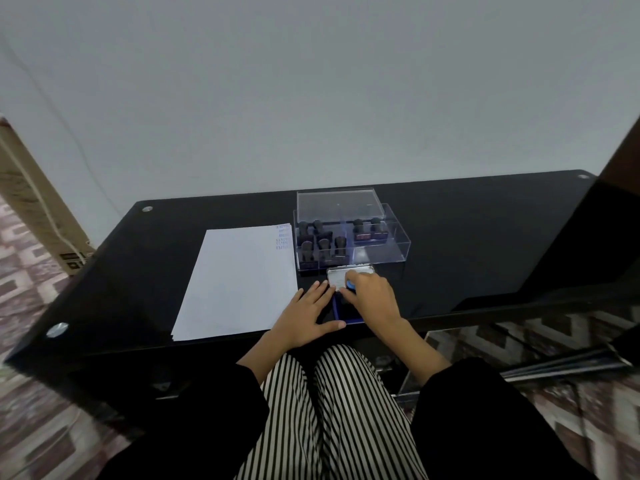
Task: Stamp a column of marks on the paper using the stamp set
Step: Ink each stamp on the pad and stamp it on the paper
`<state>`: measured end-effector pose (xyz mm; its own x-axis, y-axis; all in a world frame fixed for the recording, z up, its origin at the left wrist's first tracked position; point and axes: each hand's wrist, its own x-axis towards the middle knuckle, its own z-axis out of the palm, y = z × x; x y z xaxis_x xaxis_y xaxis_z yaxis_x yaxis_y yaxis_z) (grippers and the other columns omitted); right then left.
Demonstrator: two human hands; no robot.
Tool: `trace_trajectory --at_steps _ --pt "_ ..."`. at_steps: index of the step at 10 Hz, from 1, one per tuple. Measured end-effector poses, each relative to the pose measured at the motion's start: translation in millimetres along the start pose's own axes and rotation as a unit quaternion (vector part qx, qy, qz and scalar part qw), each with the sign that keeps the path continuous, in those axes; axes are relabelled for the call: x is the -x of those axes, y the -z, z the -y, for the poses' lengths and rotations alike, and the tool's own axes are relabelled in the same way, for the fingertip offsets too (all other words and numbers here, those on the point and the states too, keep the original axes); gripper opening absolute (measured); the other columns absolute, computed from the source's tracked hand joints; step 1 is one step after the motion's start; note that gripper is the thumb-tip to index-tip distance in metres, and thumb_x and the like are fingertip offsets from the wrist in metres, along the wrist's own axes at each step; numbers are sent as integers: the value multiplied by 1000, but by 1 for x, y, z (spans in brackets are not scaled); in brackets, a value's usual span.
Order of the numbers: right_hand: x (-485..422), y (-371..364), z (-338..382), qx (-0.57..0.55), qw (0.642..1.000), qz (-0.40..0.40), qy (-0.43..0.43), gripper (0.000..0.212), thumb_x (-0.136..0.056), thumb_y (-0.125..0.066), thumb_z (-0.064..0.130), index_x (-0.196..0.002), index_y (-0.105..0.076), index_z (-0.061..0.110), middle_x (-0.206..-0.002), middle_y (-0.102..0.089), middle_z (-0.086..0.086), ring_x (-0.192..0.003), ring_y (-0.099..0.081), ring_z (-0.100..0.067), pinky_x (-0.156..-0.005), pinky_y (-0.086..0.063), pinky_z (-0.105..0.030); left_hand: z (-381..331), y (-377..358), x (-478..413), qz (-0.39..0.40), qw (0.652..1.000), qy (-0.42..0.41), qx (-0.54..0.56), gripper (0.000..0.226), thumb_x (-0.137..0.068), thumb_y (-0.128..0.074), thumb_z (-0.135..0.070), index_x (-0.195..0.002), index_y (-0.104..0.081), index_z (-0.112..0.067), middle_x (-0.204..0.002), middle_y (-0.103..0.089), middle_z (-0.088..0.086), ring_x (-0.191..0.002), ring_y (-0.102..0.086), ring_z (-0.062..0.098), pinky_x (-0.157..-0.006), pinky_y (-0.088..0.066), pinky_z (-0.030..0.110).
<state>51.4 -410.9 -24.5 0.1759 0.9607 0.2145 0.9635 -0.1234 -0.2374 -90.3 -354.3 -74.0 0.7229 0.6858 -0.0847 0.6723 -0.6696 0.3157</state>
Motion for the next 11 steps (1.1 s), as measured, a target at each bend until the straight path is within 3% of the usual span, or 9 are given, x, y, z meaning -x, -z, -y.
trace_trajectory --at_steps 3,6,7,8,9,10,11 --pt "0 -8 0 -19 1000 -10 0 26 -97 -46 28 -106 -54 5 -104 -63 -11 -95 -60 -25 -67 -37 -26 1 -1 0 0 1000 -1 -2 80 -91 -40 -58 -151 -3 -20 -159 1 1 -146 5 13 -119 2 37" --pt "6 -24 0 -8 999 -42 17 22 -100 -39 23 -108 -49 5 -104 -58 -11 -94 -55 -25 -68 -30 -25 2 -3 0 -6 1000 -3 -1 79 -91 -39 -58 -150 -3 -20 -159 1 1 -146 5 14 -119 2 38" --pt "12 -30 0 -35 995 -84 27 19 -96 -48 18 -102 -54 2 -94 -61 -15 -86 -58 -30 -67 -40 -32 2 -4 0 -8 1000 -2 -1 79 -91 -39 -58 -150 -2 -20 -159 2 1 -146 5 14 -119 2 38" --pt "16 -35 -1 -26 996 -86 20 21 -98 -45 20 -105 -53 3 -97 -60 -13 -88 -58 -27 -70 -44 -34 3 -5 -1 -11 1000 -4 3 79 -91 -39 -58 -150 -3 -19 -159 1 1 -146 5 14 -119 3 38" --pt "15 -35 -2 -26 996 -84 20 22 -99 -41 22 -107 -51 5 -98 -59 -11 -90 -57 -25 -70 -42 -31 4 -6 0 -14 1000 -6 7 79 -91 -39 -57 -150 -3 -20 -159 1 0 -146 5 14 -119 3 38" --pt "9 -33 1 -9 996 -83 12 18 -96 -50 20 -102 -54 4 -89 -61 -11 -81 -59 -24 -61 -37 -28 4 -8 0 -18 1000 -6 9 79 -91 -39 -57 -150 -3 -20 -159 1 0 -146 5 13 -120 3 38" --pt "2 -33 2 50 991 -127 15 26 -67 -83 15 -72 -58 8 -55 -57 -4 -45 -56 -19 -38 -37 -26 5 -9 0 -25 1000 -8 11 79 -91 -39 -58 -150 -3 -21 -159 0 0 -146 5 13 -120 3 38"
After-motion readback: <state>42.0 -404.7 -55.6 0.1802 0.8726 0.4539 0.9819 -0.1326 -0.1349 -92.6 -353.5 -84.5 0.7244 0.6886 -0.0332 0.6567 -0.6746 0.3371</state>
